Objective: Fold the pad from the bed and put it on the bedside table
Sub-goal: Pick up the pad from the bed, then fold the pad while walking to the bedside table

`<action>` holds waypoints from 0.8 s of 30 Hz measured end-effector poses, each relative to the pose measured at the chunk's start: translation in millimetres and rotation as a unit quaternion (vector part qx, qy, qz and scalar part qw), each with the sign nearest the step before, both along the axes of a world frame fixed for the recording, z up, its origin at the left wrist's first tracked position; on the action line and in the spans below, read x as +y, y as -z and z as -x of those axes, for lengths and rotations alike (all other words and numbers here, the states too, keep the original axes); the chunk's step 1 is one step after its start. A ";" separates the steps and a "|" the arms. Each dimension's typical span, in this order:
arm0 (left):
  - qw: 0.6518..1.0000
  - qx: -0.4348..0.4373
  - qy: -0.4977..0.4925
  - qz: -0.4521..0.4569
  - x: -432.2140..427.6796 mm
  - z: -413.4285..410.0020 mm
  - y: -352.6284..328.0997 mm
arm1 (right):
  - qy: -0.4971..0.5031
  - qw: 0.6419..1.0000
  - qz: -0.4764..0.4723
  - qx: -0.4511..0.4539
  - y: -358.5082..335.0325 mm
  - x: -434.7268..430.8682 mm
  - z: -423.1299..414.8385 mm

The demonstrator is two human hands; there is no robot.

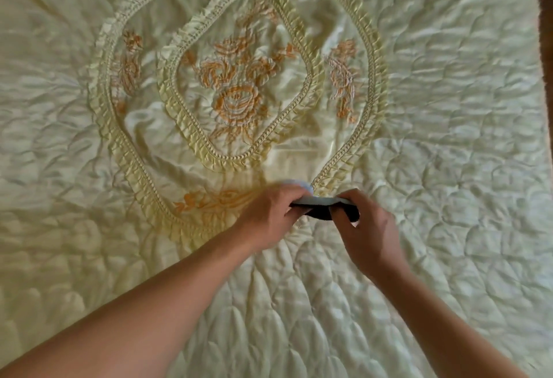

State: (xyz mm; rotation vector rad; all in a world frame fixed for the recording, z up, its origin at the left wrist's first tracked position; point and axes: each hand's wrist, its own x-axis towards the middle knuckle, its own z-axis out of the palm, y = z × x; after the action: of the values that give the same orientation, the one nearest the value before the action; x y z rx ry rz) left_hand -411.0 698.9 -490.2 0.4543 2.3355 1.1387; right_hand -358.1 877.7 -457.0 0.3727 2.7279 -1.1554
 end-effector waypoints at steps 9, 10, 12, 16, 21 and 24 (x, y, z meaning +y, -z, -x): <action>0.926 -0.212 -0.214 -0.226 19.2 -38.1 -223.2 | 0.086 0.888 0.437 -0.112 -230.0 6.3 2.1; 0.914 -0.228 -0.236 -0.239 20.6 -43.0 -249.6 | 0.087 0.886 0.440 -0.117 -252.5 3.1 -2.7; 0.890 -0.266 -0.275 -0.248 21.5 -52.0 -297.9 | 0.108 0.882 0.443 -0.121 -291.9 -3.7 -13.5; 0.841 -0.366 -0.303 -0.259 11.4 -74.5 -369.9 | 0.148 0.873 0.447 -0.130 -351.7 -15.1 -33.5; 0.865 -0.331 -0.279 -0.254 -0.3 -104.0 -416.2 | 0.179 0.855 0.476 -0.105 -401.4 -25.0 -46.8; 0.883 -0.292 -0.268 -0.252 -1.7 -113.7 -432.1 | 0.170 0.864 0.469 -0.060 -419.0 -30.2 -52.4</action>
State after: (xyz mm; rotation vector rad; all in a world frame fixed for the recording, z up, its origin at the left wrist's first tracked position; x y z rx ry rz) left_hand -297.3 697.2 -58.2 -0.3747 1.6419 1.8438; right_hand -305.7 847.5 -38.0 0.7290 1.7018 -2.2477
